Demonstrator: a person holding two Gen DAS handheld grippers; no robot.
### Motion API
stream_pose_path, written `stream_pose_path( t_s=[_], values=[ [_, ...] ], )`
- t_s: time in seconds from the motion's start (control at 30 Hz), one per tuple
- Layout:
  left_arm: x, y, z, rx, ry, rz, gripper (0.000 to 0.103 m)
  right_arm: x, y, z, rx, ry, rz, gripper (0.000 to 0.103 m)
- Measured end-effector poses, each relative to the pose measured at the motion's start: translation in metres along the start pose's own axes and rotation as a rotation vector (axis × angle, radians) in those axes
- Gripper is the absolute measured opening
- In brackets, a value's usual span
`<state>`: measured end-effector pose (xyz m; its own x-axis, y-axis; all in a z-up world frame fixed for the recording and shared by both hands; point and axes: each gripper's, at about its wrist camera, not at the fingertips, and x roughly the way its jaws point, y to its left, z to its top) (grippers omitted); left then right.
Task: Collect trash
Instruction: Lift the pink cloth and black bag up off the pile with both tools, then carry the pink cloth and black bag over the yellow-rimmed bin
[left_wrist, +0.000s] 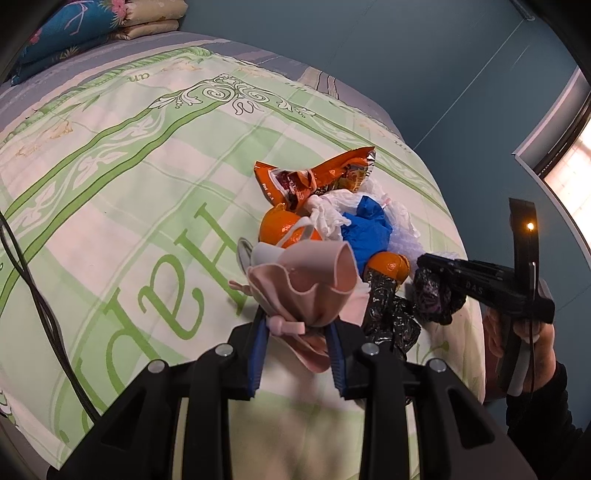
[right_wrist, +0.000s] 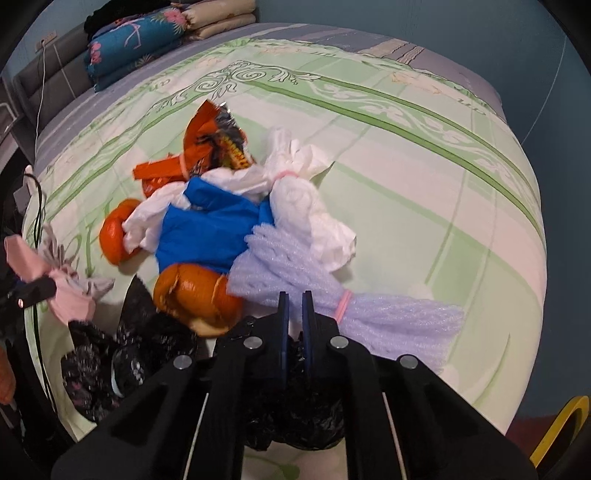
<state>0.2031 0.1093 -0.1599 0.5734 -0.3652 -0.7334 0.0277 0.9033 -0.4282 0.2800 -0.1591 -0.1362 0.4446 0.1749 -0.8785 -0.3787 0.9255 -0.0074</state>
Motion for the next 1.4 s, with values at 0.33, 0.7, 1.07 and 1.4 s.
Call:
stream_pose_path(
  t_s=[0.33, 0.7, 1.07, 1.4],
  values=[
    [-0.010, -0.007, 0.000, 0.016, -0.017, -0.005, 0.028, -0.031, -0.031, -0.033, 0.076, 0.000, 0.030, 0.000],
    [-0.028, -0.015, 0.002, 0.040, -0.049, -0.004, 0.028, -0.095, -0.058, -0.059, 0.151, -0.131, 0.054, 0.000],
    [-0.061, -0.051, 0.013, 0.114, -0.108, -0.017, 0.028, -0.170, -0.056, -0.072, 0.141, -0.300, 0.076, 0.000],
    [-0.073, -0.128, 0.022, 0.243, -0.137, -0.101, 0.028, -0.230, -0.089, -0.103, 0.193, -0.419, -0.008, 0.000]
  ],
)
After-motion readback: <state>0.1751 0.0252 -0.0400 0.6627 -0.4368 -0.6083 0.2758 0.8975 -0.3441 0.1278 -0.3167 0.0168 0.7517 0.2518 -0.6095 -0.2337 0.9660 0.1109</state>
